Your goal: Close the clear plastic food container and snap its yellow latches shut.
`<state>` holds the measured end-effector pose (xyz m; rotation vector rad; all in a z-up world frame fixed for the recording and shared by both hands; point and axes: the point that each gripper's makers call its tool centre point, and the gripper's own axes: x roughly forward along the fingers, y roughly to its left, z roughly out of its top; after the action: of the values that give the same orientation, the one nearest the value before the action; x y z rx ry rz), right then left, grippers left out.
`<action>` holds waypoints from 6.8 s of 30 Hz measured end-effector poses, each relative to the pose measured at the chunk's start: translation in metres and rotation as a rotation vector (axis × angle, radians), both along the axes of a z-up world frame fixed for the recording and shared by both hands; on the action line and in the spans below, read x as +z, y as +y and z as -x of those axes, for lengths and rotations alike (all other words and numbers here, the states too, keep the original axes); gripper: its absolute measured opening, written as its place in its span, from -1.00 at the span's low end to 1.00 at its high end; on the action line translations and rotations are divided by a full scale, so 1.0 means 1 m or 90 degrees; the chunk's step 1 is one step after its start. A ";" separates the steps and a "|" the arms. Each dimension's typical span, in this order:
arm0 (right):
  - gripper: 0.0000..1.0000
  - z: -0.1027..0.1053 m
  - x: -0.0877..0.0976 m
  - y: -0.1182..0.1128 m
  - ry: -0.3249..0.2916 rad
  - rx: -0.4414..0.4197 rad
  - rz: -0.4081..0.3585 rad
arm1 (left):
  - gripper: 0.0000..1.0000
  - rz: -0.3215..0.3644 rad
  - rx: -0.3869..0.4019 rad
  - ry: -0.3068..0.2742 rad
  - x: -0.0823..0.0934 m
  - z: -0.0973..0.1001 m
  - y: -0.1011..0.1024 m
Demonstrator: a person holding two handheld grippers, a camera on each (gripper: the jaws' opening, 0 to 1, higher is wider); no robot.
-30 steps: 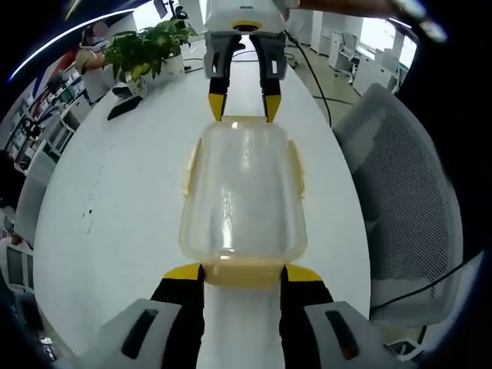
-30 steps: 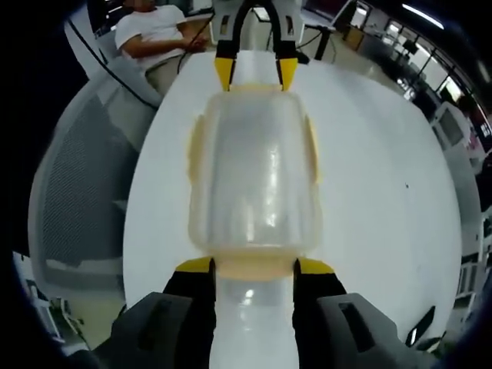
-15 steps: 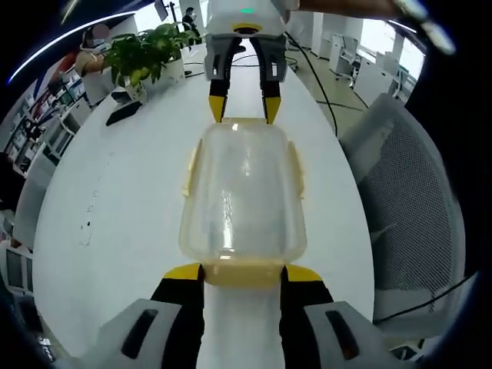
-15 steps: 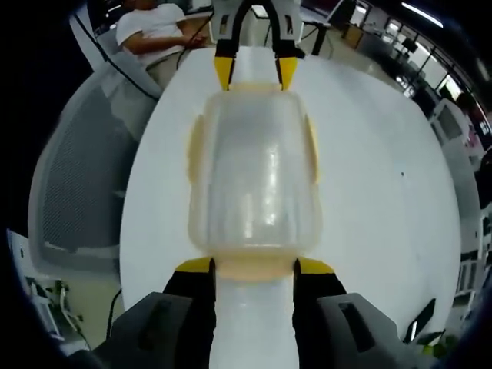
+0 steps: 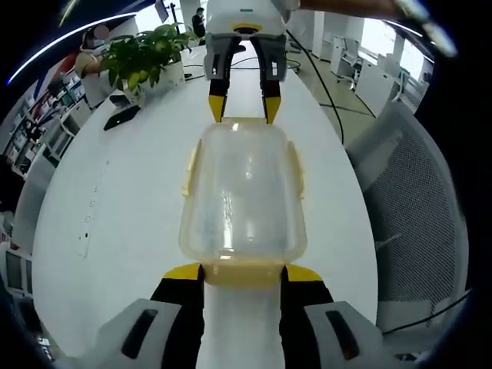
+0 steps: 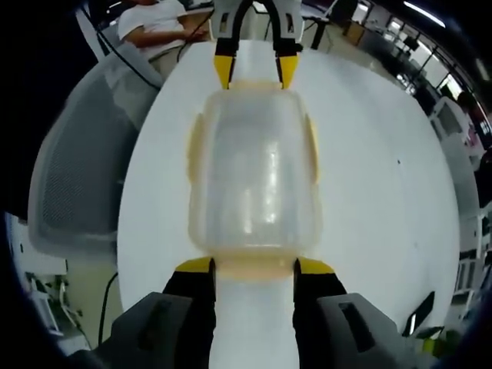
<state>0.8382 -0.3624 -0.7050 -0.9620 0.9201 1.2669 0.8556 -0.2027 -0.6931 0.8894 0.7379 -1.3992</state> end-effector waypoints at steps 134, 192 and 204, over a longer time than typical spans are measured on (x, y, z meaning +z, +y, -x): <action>-0.25 0.001 -0.014 -0.011 0.054 -0.599 -0.293 | -0.32 0.177 0.508 0.118 -0.024 -0.003 -0.021; -0.10 0.002 -0.024 0.006 0.126 -0.707 -0.321 | -0.09 0.192 0.605 0.190 -0.035 0.003 -0.047; -0.05 0.002 -0.022 0.004 0.122 -0.716 -0.338 | -0.06 0.202 0.605 0.186 -0.032 0.001 -0.045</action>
<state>0.8363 -0.3580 -0.7272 0.1536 0.9678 0.5483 0.8547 -0.2474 -0.7254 0.0236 0.9507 -0.7427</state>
